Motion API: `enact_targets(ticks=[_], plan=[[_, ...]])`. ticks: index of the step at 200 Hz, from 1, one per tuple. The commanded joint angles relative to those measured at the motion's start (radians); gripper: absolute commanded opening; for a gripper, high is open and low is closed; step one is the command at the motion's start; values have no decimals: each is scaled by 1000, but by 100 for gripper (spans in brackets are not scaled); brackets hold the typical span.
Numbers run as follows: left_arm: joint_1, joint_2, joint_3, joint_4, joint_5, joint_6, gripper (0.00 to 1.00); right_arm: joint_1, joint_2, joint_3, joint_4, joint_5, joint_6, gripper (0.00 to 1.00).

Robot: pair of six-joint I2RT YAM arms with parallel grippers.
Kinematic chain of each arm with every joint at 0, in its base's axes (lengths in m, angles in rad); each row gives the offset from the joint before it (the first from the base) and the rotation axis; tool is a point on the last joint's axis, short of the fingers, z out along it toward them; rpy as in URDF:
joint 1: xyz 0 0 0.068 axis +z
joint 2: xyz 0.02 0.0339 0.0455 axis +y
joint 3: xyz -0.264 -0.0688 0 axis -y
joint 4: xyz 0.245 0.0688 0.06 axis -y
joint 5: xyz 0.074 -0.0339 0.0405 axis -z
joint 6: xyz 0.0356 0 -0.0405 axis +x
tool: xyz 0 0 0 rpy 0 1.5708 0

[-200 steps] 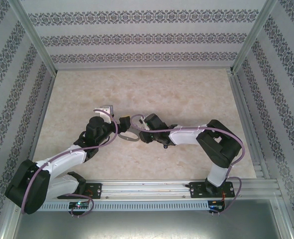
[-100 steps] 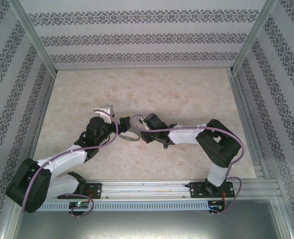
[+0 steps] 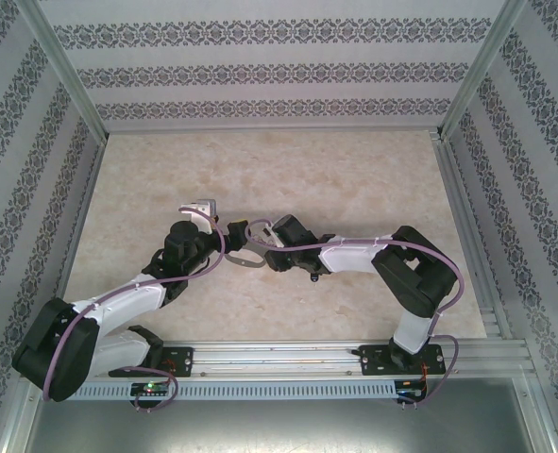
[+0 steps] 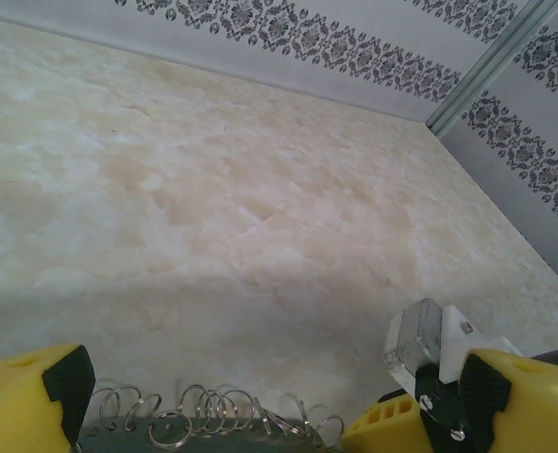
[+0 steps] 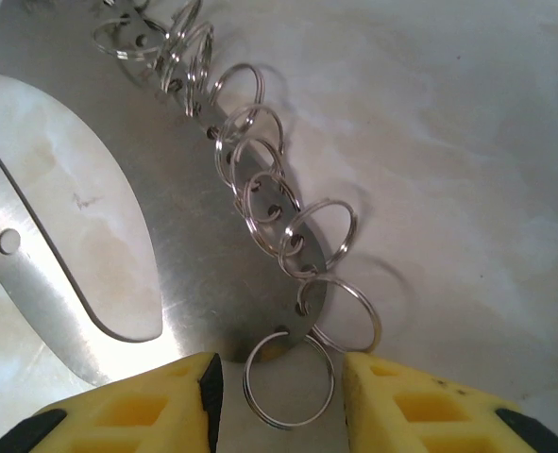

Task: Put the keys on the keyring

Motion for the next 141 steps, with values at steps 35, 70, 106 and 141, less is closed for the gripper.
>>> enact_targets(ticks=[35,70,106,141], plan=[[3,12,-11,55,20,-18,100,26,27,47,-72,132,-85,40],[1,18,-13,66,21,-23,100,45,57,80,-89,173,-107,38],[2,19,-13,72,24,-25,100,54,73,95,-88,191,-112,31],[3,13,-13,68,25,-24,100,54,56,89,-99,193,-116,18]])
